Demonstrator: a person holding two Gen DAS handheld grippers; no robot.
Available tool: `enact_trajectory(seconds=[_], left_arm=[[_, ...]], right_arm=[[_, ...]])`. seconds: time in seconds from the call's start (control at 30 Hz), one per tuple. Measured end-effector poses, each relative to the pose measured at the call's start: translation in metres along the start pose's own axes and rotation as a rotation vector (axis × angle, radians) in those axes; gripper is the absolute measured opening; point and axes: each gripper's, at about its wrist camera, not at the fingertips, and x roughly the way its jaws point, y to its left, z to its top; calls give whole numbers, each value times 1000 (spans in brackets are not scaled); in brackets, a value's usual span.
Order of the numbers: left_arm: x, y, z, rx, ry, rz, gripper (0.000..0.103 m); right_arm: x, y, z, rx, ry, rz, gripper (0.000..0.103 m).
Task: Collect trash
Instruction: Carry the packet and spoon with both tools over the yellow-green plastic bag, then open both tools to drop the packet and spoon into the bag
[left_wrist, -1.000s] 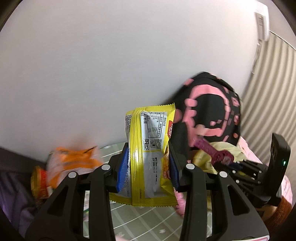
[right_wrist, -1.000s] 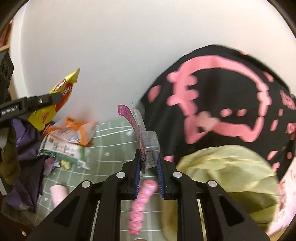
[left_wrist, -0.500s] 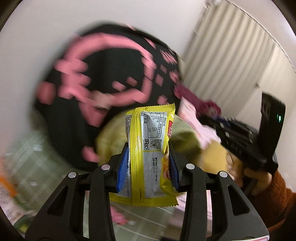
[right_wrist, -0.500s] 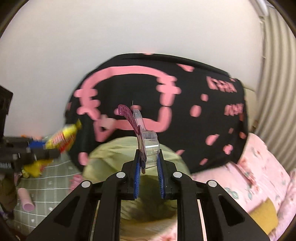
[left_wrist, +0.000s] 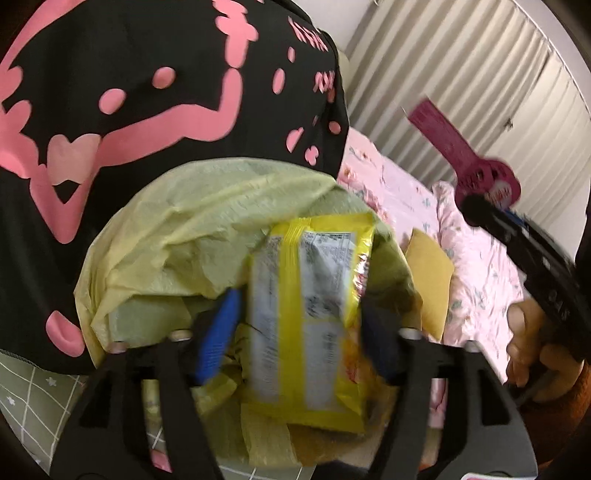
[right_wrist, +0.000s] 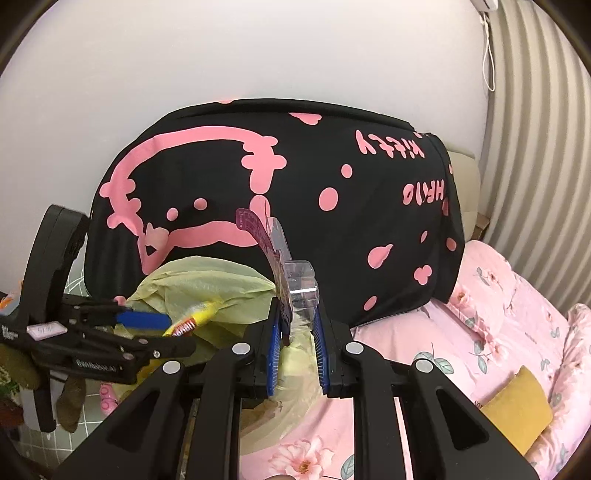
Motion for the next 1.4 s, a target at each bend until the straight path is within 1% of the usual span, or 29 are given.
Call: enact_trajectory(seconds=[0.1, 0.13, 0.23, 0.4, 0.53, 0.67, 0.7, 0.8, 0.87, 0.97, 1.03, 1.1, 1.13, 1.17, 1.4], left_arm=[[-8, 6, 1, -21, -17, 2, 68], [-13, 7, 0, -21, -24, 13, 68], [-36, 9, -10, -16, -66, 87, 68], [-63, 23, -23, -65, -122, 135, 68], [-77, 36, -37, -110, -139, 169, 68], [-86, 48, -49, -156, -132, 178, 68], [-86, 51, -53, -163, -132, 183, 68], [-92, 57, -62, -178, -135, 195, 68], [-96, 61, -66, -193, -139, 202, 68], [-101, 68, -72, -217, -149, 214, 68], [-104, 72, -75, -236, -159, 218, 68], [-104, 75, -77, -252, -166, 219, 68], [-105, 76, -78, -257, -168, 219, 68], [-105, 76, -79, -259, -168, 219, 68], [-106, 76, -86, -255, -155, 219, 68]], right_arm=[[4, 3, -2, -9, 7, 21, 17], [6, 4, -1, -10, 10, 26, 17], [12, 13, -3, -15, 18, 56, 17], [20, 35, -8, -42, 34, 113, 17], [30, 50, -16, -42, 69, 174, 17], [52, 67, -26, -56, 147, 209, 17], [63, 71, -30, -58, 186, 210, 17], [87, 78, -38, -78, 278, 196, 17], [94, 80, -42, -92, 302, 180, 17], [94, 80, -43, -84, 299, 186, 17], [90, 78, -43, -71, 275, 188, 18], [84, 77, -43, -66, 244, 176, 28], [80, 74, -43, -63, 229, 180, 40], [75, 74, -43, -61, 209, 189, 41], [53, 72, -39, -62, 152, 167, 42]])
